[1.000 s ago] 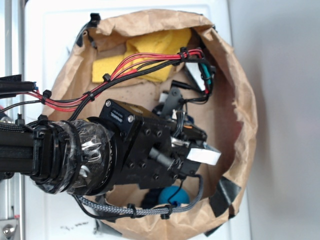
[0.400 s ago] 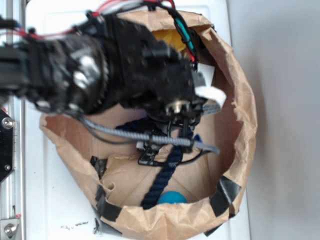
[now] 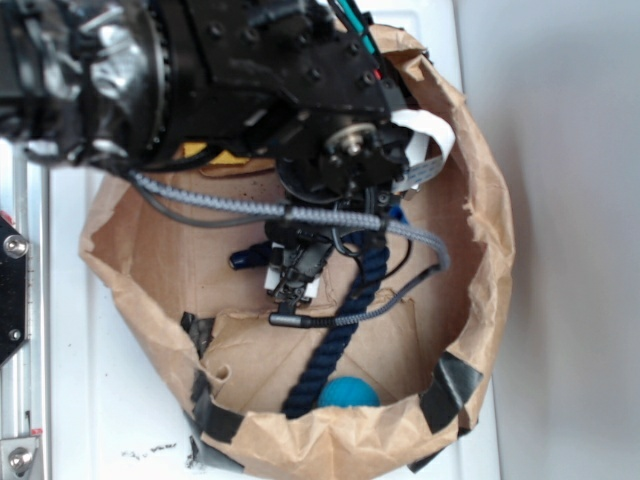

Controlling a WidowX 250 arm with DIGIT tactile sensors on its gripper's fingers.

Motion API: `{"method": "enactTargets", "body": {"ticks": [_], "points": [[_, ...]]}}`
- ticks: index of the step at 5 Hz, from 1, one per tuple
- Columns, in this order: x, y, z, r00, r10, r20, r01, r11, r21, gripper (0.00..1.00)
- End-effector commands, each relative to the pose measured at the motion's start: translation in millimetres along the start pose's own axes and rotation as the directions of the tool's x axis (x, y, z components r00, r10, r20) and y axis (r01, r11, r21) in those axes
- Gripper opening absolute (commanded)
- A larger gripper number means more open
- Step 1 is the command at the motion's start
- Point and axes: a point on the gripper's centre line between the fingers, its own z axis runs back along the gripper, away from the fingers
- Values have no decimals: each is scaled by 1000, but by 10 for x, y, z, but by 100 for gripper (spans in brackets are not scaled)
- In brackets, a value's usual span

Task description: Grab the blue rope.

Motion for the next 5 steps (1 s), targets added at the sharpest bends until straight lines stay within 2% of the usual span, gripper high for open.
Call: {"method": "enactTargets", "body": {"ticks": [1,2,3,5], "points": [[191,9,68,997,-21,74,20,1000,16,100],[221,-133,-77,995,-63,80,60,997,39,100],[264,-232,-232,994,-96,56,93,994,49,100],[294,-352,-375,985,-167,49,164,985,51,100]]}}
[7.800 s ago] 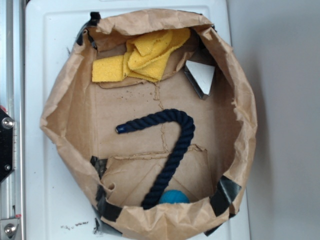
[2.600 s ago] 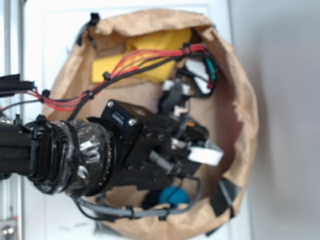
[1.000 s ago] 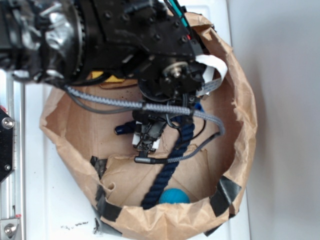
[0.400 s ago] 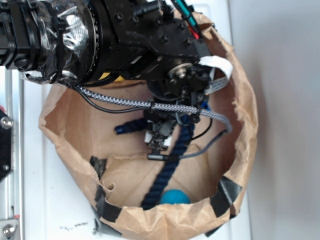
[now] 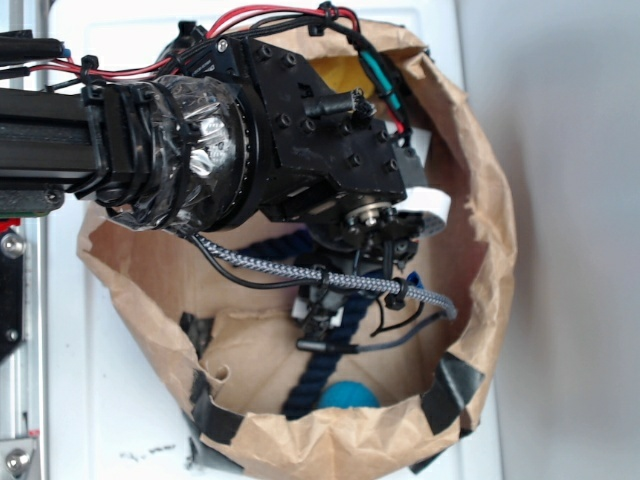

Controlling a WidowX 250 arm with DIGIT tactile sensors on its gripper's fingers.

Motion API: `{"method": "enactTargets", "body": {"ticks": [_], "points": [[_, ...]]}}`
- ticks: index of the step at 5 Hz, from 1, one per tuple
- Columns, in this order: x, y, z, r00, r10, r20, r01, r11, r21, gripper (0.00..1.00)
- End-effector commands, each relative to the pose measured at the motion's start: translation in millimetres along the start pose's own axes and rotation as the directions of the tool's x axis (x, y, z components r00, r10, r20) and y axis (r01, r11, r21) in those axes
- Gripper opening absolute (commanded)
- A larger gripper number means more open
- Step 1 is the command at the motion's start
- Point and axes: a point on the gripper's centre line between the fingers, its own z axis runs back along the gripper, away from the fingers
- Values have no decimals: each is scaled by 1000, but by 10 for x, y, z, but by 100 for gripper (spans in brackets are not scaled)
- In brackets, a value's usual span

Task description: Grab the blue rope.

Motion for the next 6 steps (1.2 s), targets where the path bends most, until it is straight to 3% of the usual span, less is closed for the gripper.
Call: {"method": "enactTargets", "body": {"ticks": [1,2,3,6], "points": [[120,-179,-60,994,-110,29,110,994,5,100],[100,-203,-60,993,-115,23,115,993,9,100],[94,-196,-24,994,-105,25,105,994,-1,0],[99,-122,43,996,-85,25,85,996,-4,0]]}}
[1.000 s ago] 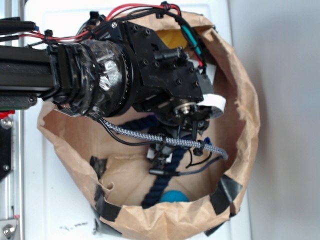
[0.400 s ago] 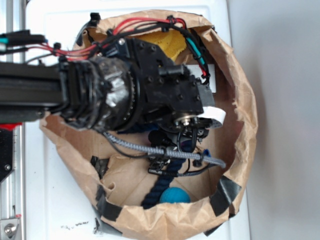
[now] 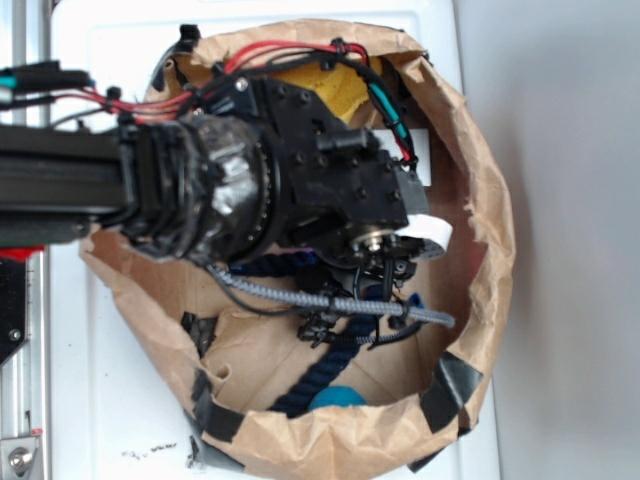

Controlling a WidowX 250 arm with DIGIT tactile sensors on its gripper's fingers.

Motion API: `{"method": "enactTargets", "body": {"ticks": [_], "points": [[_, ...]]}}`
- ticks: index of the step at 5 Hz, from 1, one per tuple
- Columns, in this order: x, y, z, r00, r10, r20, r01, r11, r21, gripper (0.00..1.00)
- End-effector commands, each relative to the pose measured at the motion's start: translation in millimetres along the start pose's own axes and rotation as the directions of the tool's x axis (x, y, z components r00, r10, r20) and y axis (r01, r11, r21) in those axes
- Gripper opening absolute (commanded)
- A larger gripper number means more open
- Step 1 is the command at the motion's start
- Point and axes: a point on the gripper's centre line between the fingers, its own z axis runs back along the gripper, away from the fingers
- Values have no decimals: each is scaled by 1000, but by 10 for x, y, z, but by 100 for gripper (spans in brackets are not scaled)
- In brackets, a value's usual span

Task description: Grab the blue rope.

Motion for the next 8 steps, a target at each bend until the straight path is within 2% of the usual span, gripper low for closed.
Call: {"method": "enactTargets", "body": {"ticks": [1,3,4,5,6,7,8], "points": [[80,78,178,999,16,39,-17,999,41,0],[10,341,660,982,157,105,-164,984,64,0],[-73,405,1008,977,195,88,-201,978,55,0],[-77,318,1361,967,227,114,-235,970,62,0],[-38,219,1642,957,267,112,-277,957,88,0],[-23,112,1709,947,296,128,-312,941,131,0],[-9,19,1631,957,272,104,-289,931,222,0]]}}
